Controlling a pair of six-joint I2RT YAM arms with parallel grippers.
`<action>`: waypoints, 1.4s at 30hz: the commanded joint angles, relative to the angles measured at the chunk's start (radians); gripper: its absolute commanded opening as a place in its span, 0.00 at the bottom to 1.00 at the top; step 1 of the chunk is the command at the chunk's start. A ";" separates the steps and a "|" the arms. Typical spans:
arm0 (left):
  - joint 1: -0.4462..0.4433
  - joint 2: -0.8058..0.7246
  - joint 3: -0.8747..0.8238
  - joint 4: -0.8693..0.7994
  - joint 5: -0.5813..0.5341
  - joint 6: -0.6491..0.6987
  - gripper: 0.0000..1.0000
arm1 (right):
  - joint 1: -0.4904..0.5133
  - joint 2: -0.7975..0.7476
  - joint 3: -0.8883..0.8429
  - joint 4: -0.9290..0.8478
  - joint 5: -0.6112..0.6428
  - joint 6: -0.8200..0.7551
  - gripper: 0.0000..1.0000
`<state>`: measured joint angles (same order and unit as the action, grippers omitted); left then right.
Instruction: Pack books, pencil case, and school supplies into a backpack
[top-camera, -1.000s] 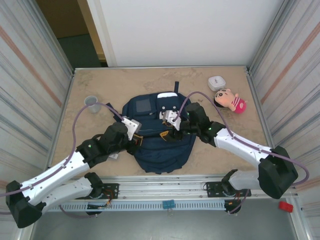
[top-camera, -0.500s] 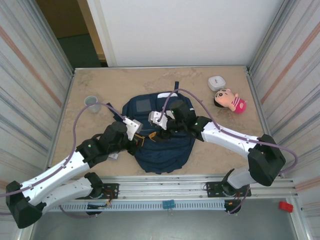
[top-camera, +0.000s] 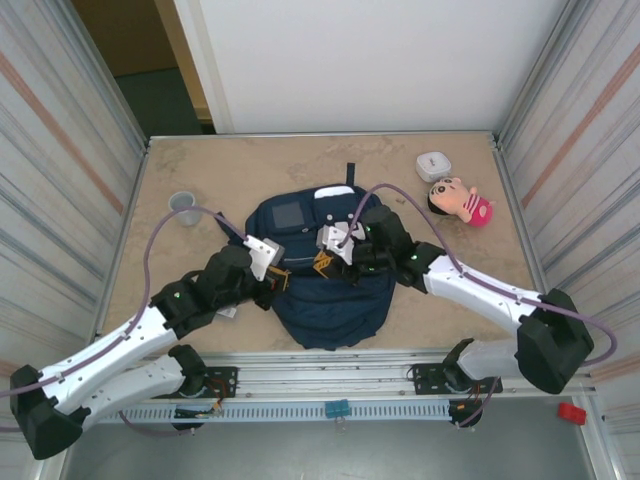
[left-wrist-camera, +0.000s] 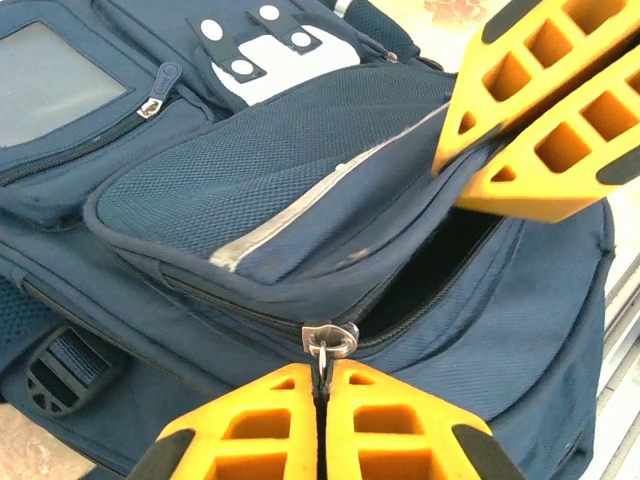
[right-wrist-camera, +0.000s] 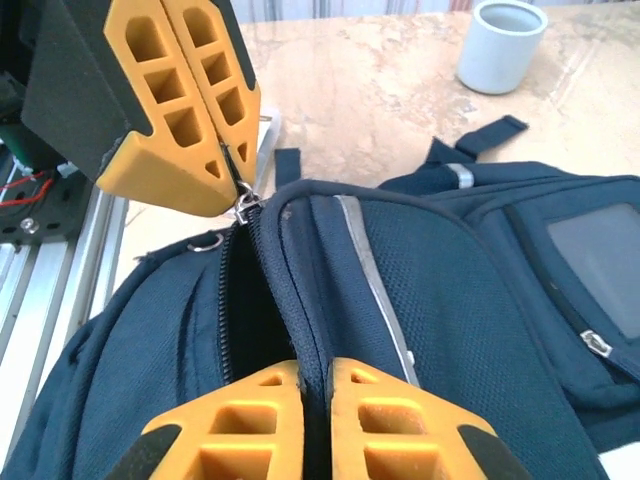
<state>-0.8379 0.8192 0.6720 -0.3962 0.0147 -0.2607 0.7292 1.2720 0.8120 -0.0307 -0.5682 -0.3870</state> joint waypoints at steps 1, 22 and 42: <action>0.006 -0.015 -0.011 0.016 0.021 0.026 0.00 | -0.043 -0.043 -0.024 -0.010 0.057 0.028 0.39; 0.007 -0.007 0.021 0.067 0.113 0.044 0.00 | 0.085 0.122 0.170 -0.159 0.071 -0.049 0.60; 0.105 0.050 0.029 0.055 -0.021 0.018 0.05 | 0.083 -0.035 0.090 -0.116 0.105 -0.038 0.00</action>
<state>-0.7712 0.8558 0.6693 -0.3679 0.0410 -0.2359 0.8196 1.2850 0.9142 -0.1570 -0.4808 -0.4294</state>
